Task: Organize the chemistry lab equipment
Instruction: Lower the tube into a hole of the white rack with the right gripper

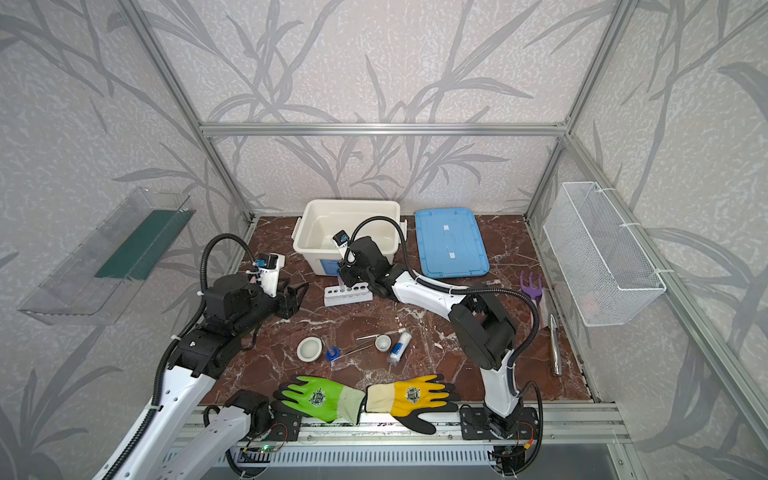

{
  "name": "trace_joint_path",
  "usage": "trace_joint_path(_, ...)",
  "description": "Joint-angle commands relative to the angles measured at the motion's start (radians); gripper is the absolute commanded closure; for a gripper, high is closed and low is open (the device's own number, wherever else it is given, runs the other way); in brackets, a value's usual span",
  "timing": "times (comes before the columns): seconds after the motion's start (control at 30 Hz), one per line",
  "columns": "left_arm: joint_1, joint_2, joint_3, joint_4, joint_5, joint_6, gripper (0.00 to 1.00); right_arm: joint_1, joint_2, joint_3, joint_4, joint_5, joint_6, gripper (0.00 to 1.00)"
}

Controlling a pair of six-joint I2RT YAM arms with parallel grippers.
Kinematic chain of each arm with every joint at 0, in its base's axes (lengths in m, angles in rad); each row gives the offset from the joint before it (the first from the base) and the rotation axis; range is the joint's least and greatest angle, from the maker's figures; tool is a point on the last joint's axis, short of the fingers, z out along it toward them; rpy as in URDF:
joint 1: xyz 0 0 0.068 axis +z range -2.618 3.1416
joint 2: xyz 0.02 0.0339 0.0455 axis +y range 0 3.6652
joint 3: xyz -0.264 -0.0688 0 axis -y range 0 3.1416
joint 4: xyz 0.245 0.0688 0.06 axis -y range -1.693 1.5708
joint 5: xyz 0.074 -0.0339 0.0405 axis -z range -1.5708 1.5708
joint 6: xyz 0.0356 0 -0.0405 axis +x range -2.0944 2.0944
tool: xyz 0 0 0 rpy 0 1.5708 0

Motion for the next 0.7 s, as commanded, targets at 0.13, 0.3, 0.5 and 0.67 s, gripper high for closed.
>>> trace_joint_path(0.13, 0.006, -0.005, -0.009, 0.000, -0.001, 0.012, 0.41, 0.010, -0.005, -0.026, 0.056, 0.022, -0.016, 0.82)
trace_joint_path(0.3, 0.005, -0.002, -0.010, 0.001, 0.003, 0.013, 0.41, 0.011, -0.003, -0.034, 0.064, 0.022, -0.015, 0.81)
trace_joint_path(0.5, 0.006, 0.001, -0.011, 0.001, 0.004, 0.014, 0.41, 0.013, 0.006, -0.034, 0.063, 0.020, -0.015, 0.80)
trace_joint_path(0.67, 0.006, 0.001, -0.010, 0.003, 0.006, 0.014, 0.41, 0.016, 0.014, -0.040, 0.068, 0.023, -0.014, 0.79)
